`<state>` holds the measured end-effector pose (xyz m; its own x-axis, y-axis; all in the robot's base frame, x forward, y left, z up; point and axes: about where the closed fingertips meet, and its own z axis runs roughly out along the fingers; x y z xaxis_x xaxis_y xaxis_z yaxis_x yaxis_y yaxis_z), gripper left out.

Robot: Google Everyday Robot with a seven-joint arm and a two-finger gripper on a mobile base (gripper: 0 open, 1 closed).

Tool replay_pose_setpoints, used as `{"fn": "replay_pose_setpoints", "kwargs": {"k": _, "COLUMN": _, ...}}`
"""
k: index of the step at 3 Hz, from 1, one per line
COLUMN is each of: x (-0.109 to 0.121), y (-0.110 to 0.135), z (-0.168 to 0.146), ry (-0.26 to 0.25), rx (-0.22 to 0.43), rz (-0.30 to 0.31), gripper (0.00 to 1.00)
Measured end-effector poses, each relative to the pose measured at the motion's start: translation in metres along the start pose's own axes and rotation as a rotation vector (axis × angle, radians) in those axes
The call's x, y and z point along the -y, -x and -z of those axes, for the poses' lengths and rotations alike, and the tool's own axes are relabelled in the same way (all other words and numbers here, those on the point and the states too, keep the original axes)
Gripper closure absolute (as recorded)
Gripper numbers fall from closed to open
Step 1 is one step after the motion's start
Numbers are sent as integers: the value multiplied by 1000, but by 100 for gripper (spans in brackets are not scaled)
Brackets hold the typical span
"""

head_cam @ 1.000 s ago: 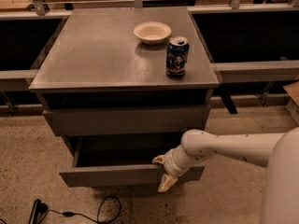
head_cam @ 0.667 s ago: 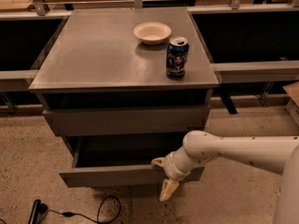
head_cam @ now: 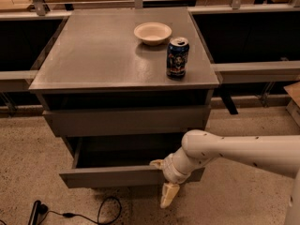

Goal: Open middle drawer

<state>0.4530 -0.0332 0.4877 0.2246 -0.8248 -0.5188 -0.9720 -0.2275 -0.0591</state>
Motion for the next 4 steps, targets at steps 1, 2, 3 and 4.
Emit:
{"fn": "replay_pose_setpoints", "kwargs": {"k": 1, "x": 17, "y": -5, "z": 4, "ry": -41, "rx": -62, "rz": 14, "gripper": 8}}
{"fn": "replay_pose_setpoints", "kwargs": {"k": 2, "x": 38, "y": -24, "z": -4, "ry": -78, "rx": -129, "rz": 6, "gripper": 0}}
{"fn": "replay_pose_setpoints", "kwargs": {"k": 3, "x": 46, "y": -51, "z": -15, "ry": -96, "rx": -142, "rz": -57, "gripper": 0}}
{"fn": "replay_pose_setpoints", "kwargs": {"k": 4, "x": 45, "y": -53, "z": -17, "ry": -94, "rx": -143, "rz": -61, "gripper": 0}}
